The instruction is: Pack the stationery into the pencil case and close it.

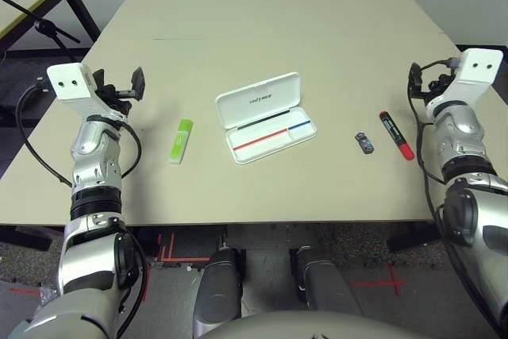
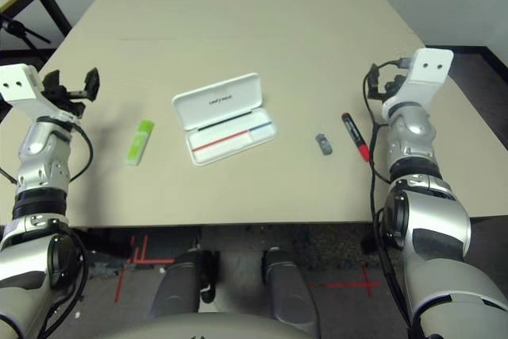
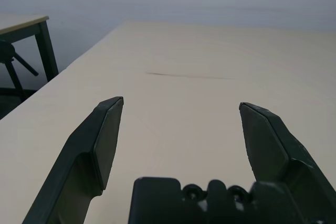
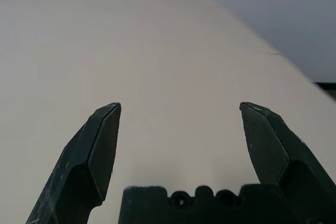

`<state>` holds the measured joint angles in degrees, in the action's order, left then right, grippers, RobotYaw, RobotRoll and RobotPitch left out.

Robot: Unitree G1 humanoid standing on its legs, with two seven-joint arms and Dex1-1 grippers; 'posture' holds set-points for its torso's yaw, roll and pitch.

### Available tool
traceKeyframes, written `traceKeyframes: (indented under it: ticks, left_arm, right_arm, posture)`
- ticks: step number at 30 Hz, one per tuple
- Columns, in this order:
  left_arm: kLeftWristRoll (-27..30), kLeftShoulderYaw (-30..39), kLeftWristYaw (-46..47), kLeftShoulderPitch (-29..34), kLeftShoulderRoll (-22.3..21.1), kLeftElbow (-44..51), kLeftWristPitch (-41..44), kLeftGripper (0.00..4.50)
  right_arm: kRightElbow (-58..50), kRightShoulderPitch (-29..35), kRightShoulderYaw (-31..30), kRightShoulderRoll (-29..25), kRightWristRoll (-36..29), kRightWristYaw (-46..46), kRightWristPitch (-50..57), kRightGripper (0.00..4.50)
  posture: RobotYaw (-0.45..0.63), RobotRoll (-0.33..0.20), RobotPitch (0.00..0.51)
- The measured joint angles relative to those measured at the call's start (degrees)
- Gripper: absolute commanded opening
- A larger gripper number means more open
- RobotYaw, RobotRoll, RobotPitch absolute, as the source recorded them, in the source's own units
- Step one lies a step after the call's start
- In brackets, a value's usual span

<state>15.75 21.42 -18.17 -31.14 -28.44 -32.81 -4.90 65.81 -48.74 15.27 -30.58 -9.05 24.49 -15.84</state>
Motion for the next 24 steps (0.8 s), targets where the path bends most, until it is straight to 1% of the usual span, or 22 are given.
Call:
traceKeyframes:
  ticks: [3,6,12,14,19,23,24]
  left_arm:
    - [0.25,-0.05,-1.58,1.23,-0.95,2.85,2.51,4.45]
    - [0.71,-0.15,-3.80,2.72,-2.03,6.20,5.04,4.45]
    - [1.97,-1.90,-9.12,5.81,-3.13,14.36,12.87,4.45]
    - [3.13,-2.77,-11.63,7.19,-3.89,18.95,16.43,4.45]
    - [5.74,-5.50,-16.43,10.05,-4.90,28.15,23.32,4.45]
    - [8.21,-8.04,-20.41,12.75,-7.42,35.71,29.08,4.45]
    - [9.03,-8.77,-21.71,13.86,-8.60,38.16,30.87,4.45]
  right_arm:
    - [-3.81,0.61,-2.99,-1.68,0.34,9.10,2.47,4.50]
    - [-7.13,1.42,-5.64,-3.43,1.08,16.13,4.50,4.50]
    - [-16.63,3.95,-9.22,-5.57,0.73,29.69,11.90,4.50]
    - [-20.96,5.84,-10.56,-6.37,0.38,34.13,15.31,4.50]
    - [-27.85,8.43,-12.54,-6.90,-0.32,39.78,21.68,4.50]
    - [-30.28,9.09,-12.94,-7.58,-0.33,41.29,24.05,4.50]
    - [-30.69,9.09,-13.05,-7.63,-0.32,41.31,24.32,4.50]
  posture:
    - [0.03,0.000,0.113]
    - [0.03,0.000,0.116]
    - [0.04,0.000,0.123]
    - [0.04,0.000,0.123]
    - [0.05,0.000,0.124]
    - [0.05,0.000,0.122]
    - [0.05,0.000,0.120]
